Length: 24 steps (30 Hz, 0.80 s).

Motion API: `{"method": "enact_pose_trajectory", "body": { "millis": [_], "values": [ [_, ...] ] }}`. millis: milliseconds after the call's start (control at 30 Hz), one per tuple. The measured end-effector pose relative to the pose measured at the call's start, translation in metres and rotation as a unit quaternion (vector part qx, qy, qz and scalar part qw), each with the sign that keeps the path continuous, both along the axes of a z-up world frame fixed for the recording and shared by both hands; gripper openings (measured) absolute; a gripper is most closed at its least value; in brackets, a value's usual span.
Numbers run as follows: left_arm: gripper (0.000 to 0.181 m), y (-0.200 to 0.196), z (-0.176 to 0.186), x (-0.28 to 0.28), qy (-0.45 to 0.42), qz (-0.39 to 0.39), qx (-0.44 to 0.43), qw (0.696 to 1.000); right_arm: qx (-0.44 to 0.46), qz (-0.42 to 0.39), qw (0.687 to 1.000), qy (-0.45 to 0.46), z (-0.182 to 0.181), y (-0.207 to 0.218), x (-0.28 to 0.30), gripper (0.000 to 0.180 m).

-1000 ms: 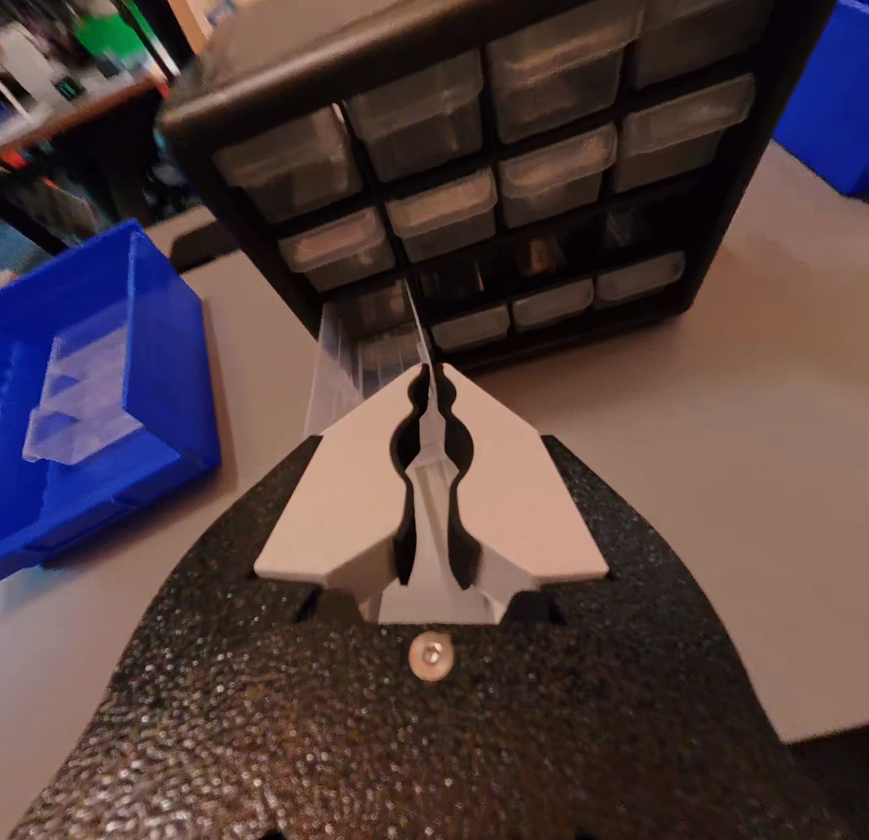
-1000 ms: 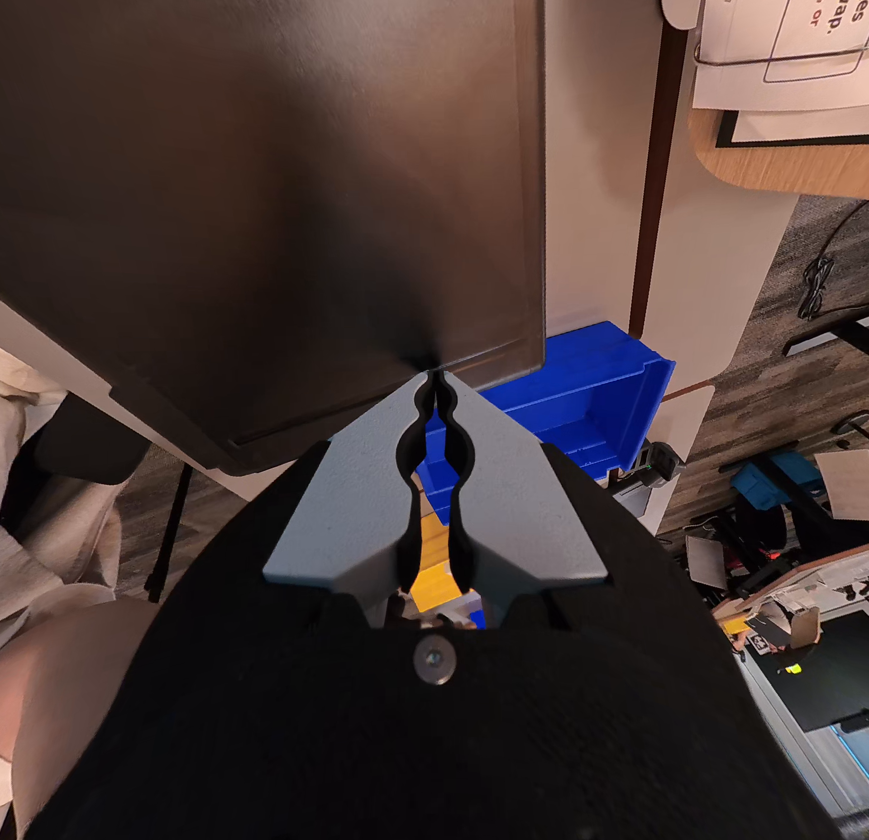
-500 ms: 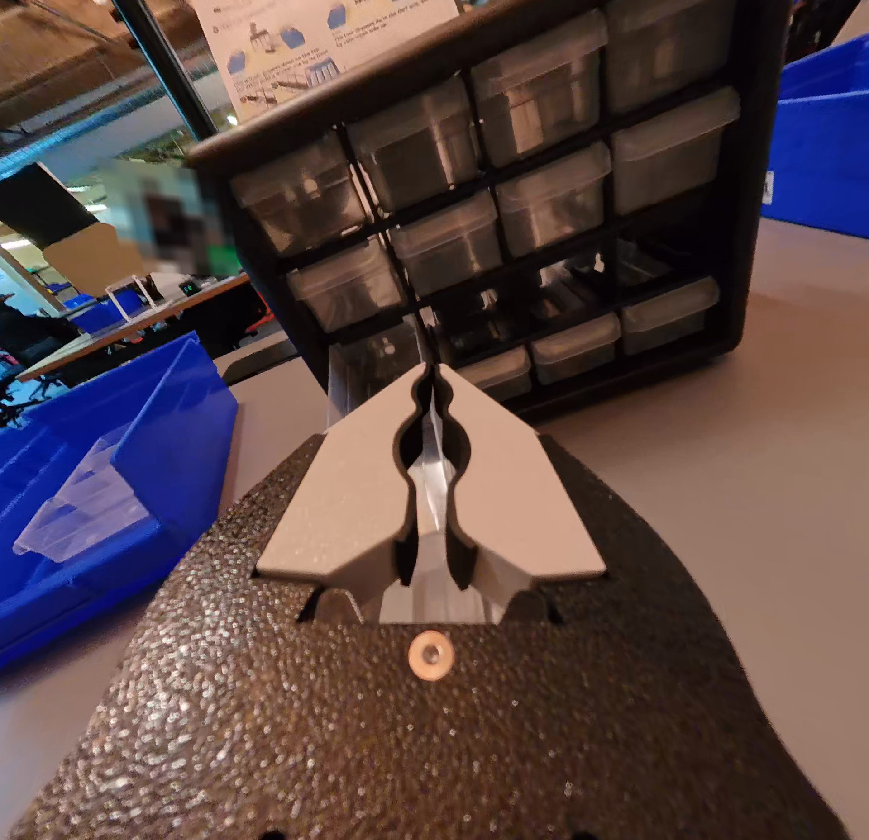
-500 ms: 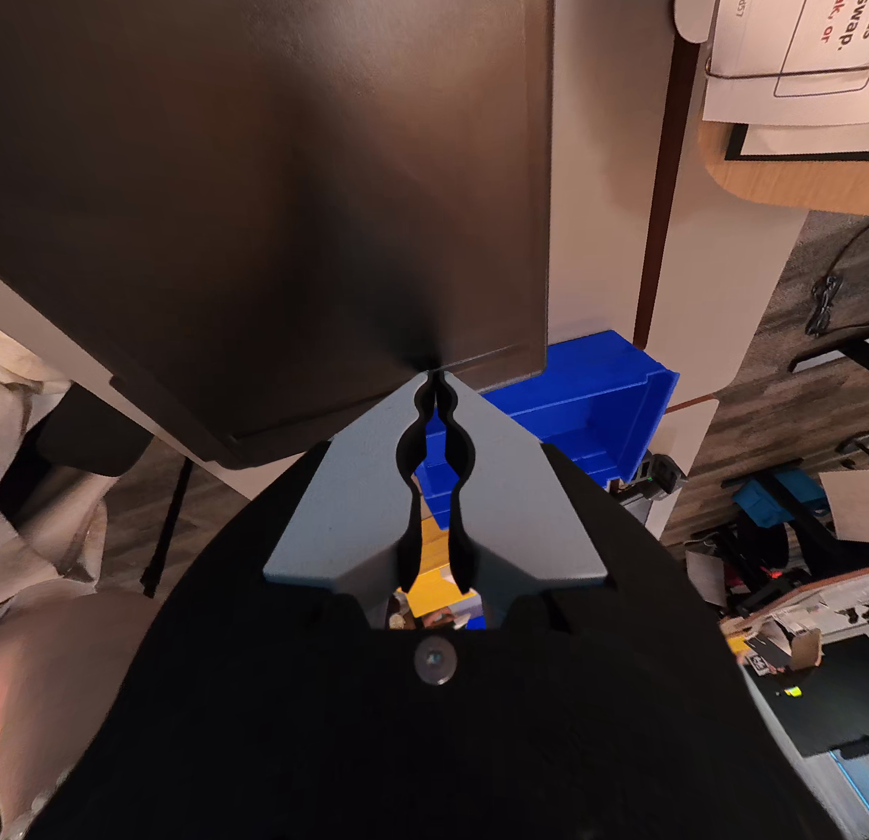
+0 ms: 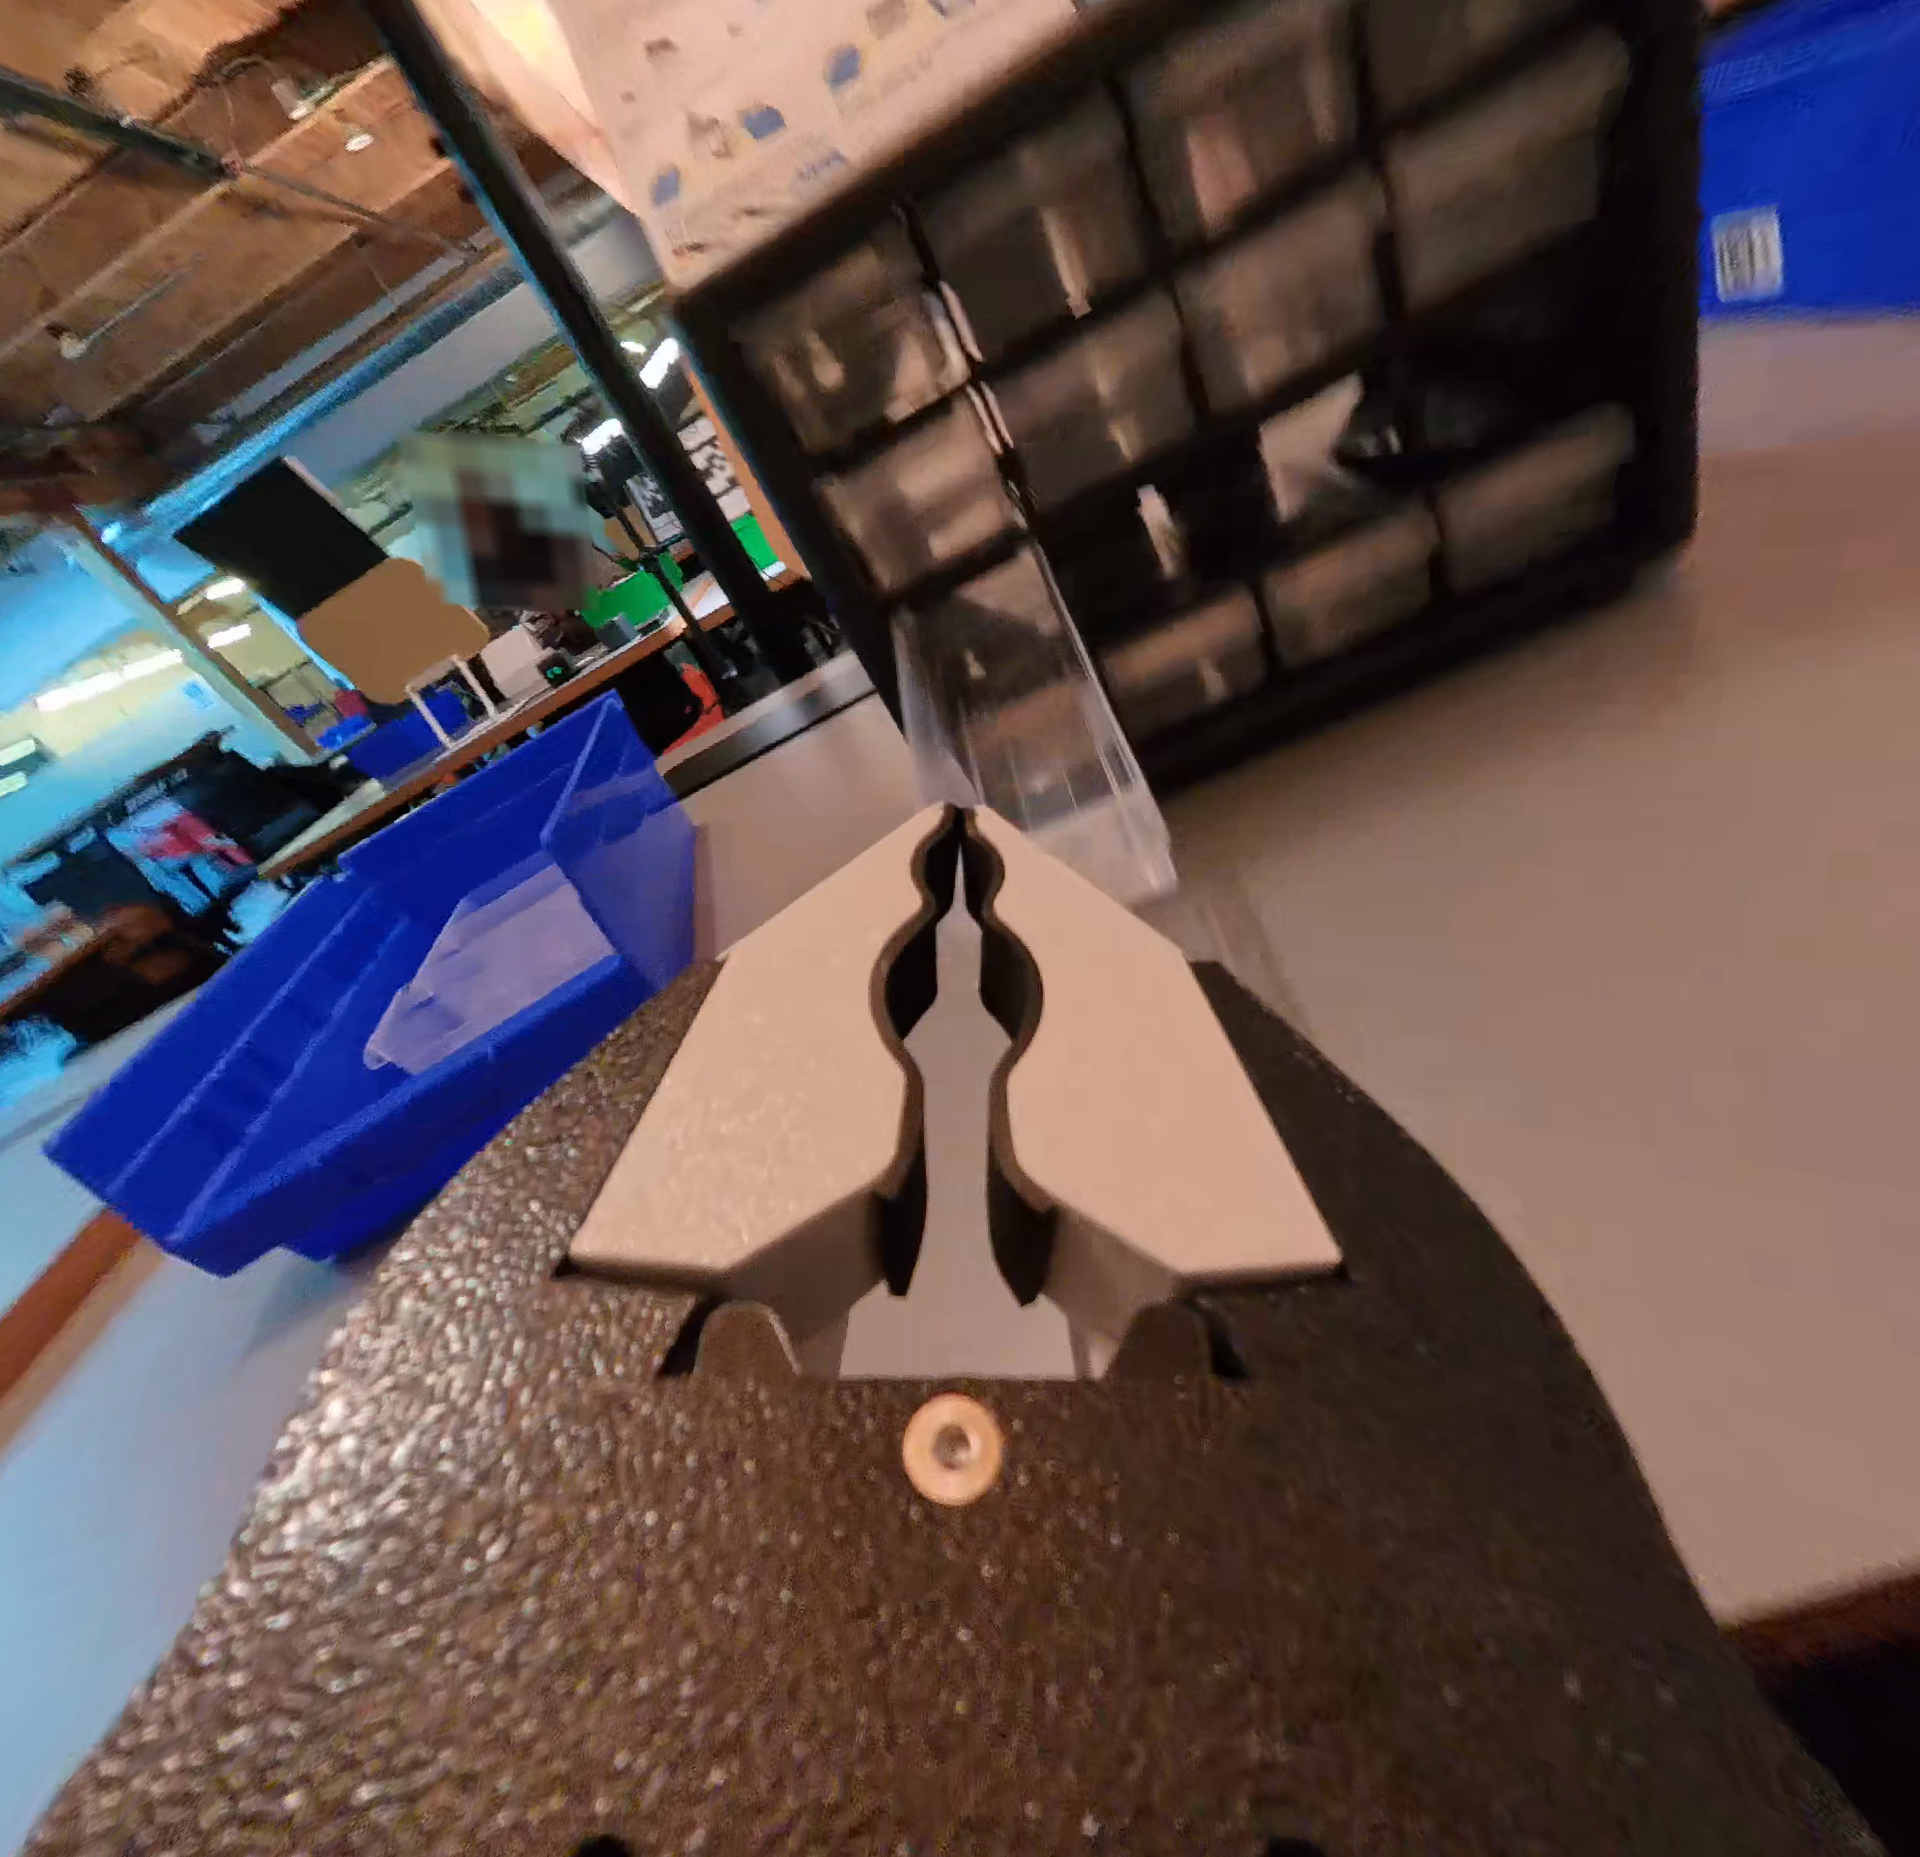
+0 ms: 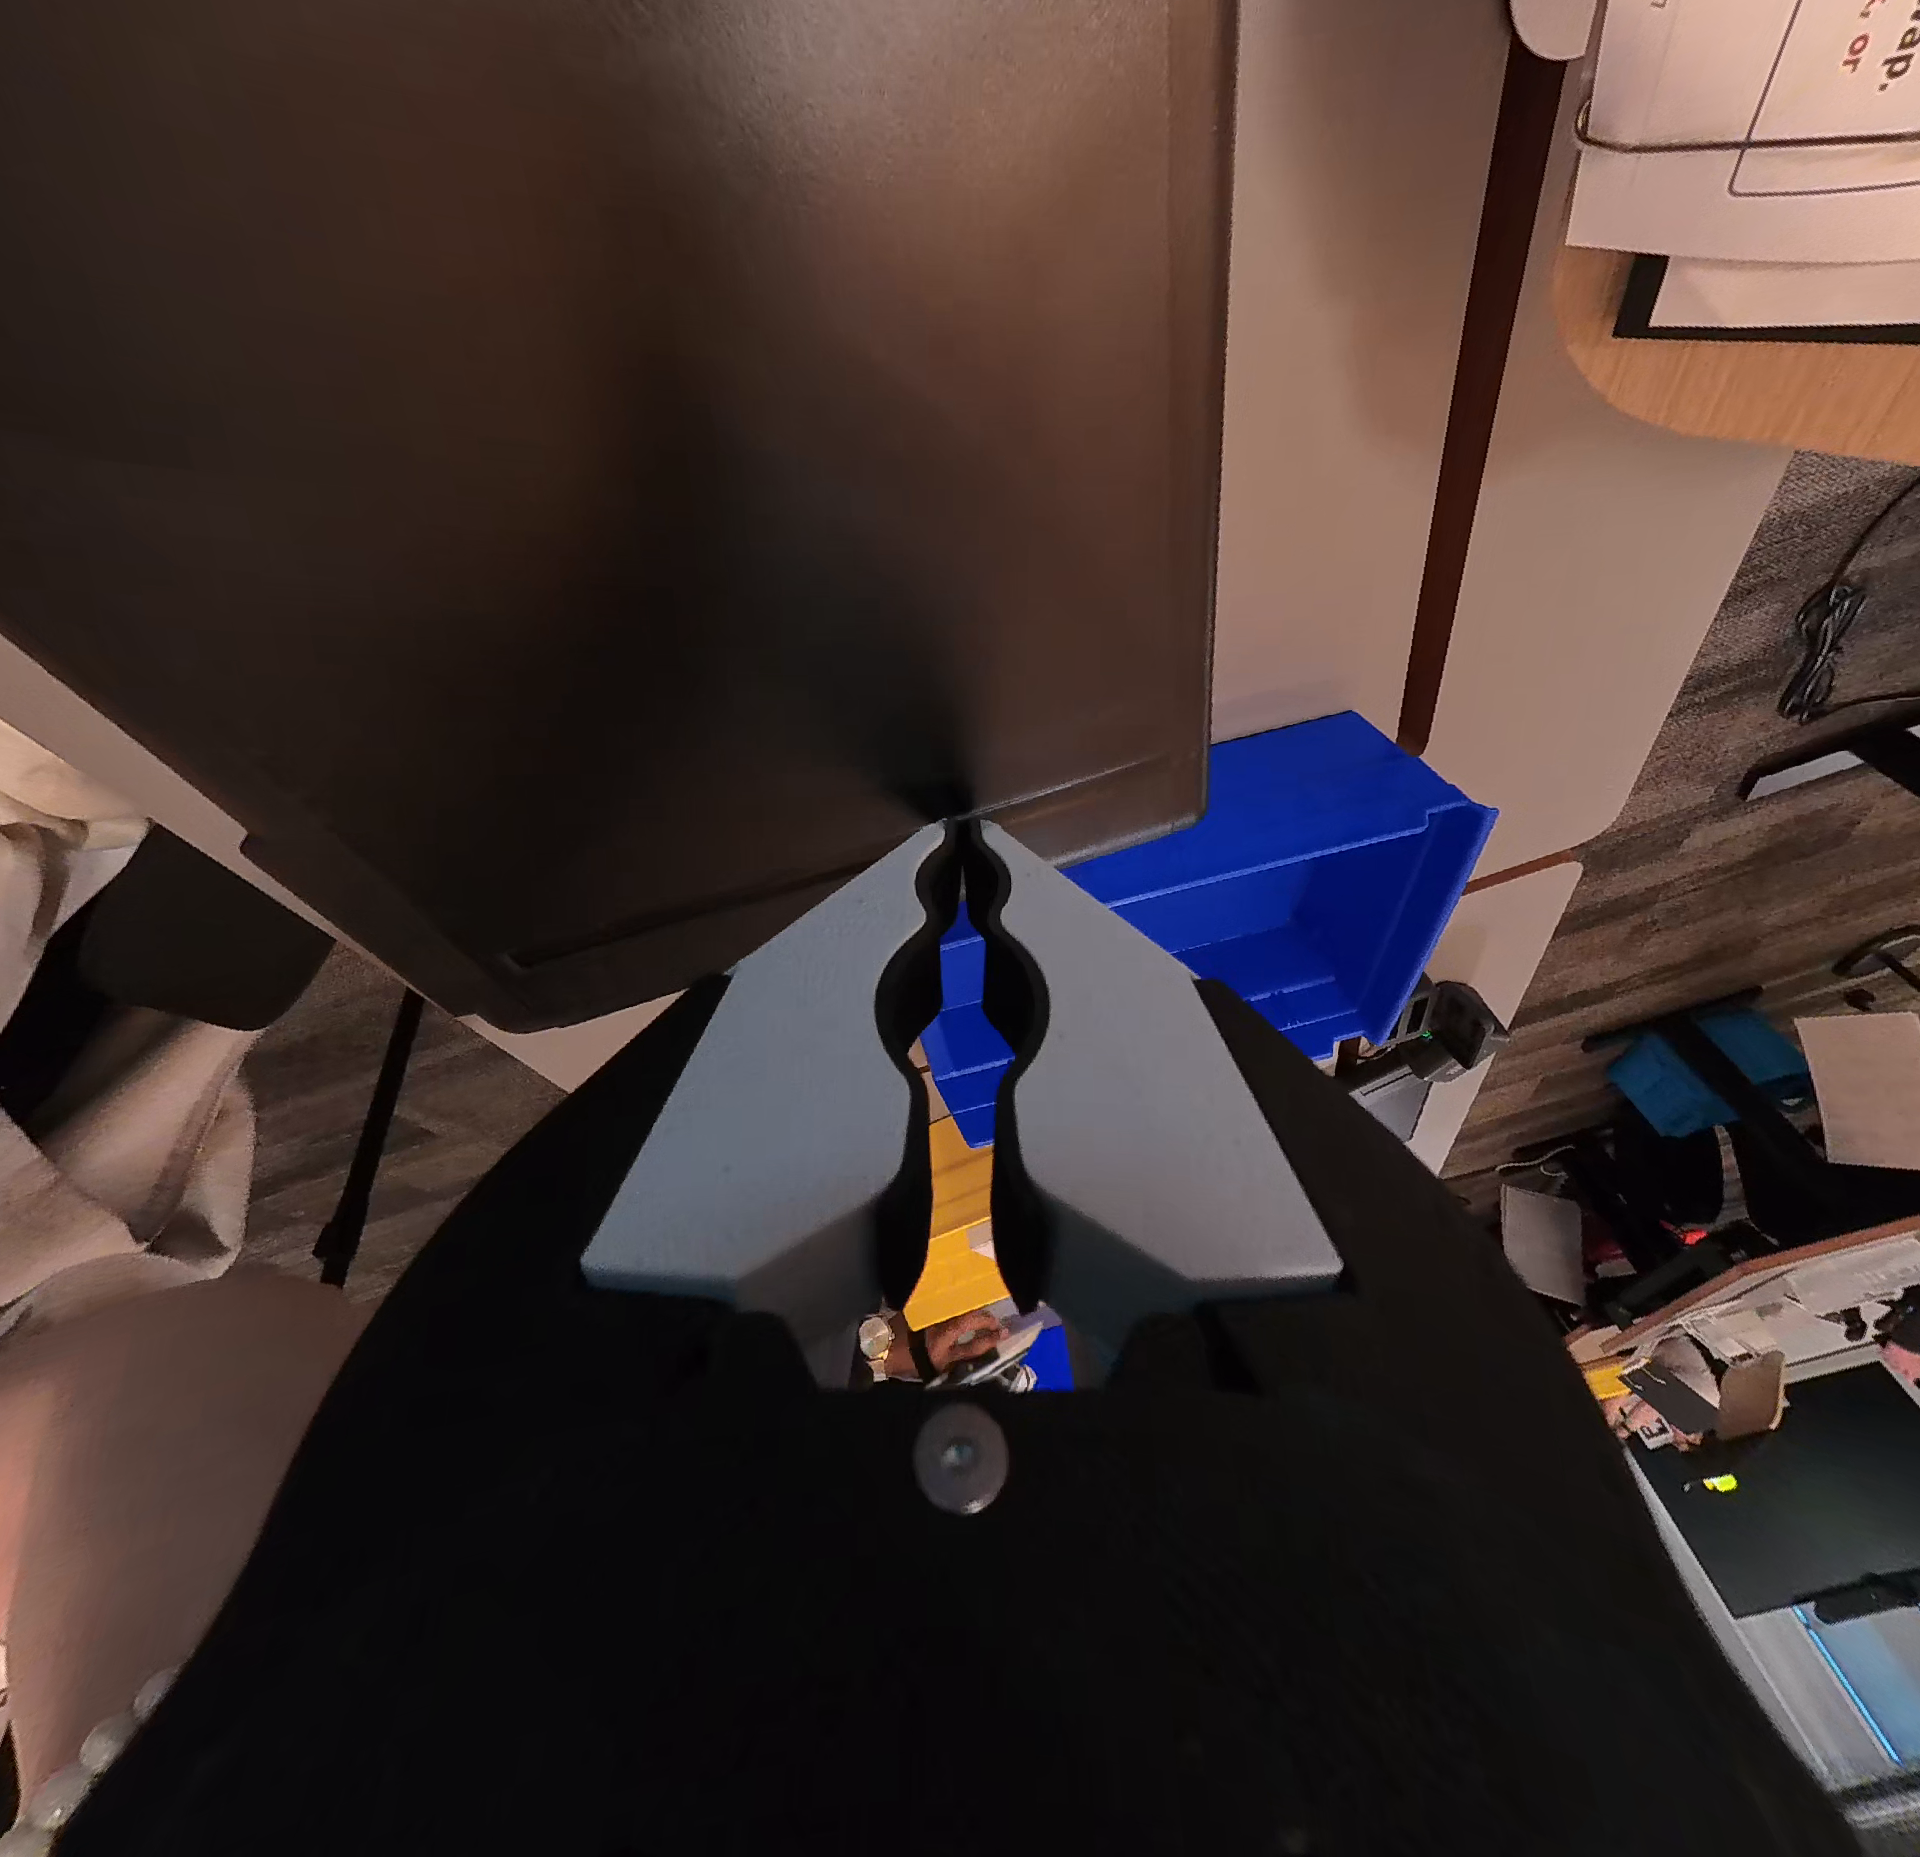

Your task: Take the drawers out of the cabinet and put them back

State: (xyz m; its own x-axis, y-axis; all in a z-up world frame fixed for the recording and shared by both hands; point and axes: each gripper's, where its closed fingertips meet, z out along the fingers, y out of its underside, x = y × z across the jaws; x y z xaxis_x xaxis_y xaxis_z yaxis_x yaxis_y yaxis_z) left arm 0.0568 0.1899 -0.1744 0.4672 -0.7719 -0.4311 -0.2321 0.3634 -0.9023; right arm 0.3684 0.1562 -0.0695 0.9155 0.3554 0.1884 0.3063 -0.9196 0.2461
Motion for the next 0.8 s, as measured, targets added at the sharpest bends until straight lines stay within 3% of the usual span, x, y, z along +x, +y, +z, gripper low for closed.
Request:
{"method": "enact_pose_trajectory", "body": {
  "millis": [33, 167, 267, 567, 800],
  "values": [
    [0.000, -0.003, -0.011, -0.002, 0.029, -0.006, 0.016, 0.999, 0.000, -0.001, 1.000, -0.001, 0.000, 0.000, 0.000, 0.000],
    [0.000, -0.005, -0.045, 0.006, 0.145, -0.007, 0.076, 0.987, -0.002, -0.002, 1.000, -0.004, 0.000, 0.000, 0.000, 0.000],
    [0.000, 0.006, -0.051, 0.015, 0.192, 0.018, 0.133, 0.972, -0.002, 0.000, 1.000, -0.005, 0.000, 0.000, 0.000, 0.000],
    [0.000, 0.026, -0.015, 0.051, 0.154, 0.034, 0.205, 0.966, 0.008, 0.000, 1.000, 0.005, 0.000, 0.000, 0.000, 0.000],
    [0.000, 0.045, -0.018, 0.083, 0.181, 0.024, 0.233, 0.955, 0.001, 0.001, 1.000, 0.002, 0.000, 0.001, 0.000, 0.000]
  ]
}}
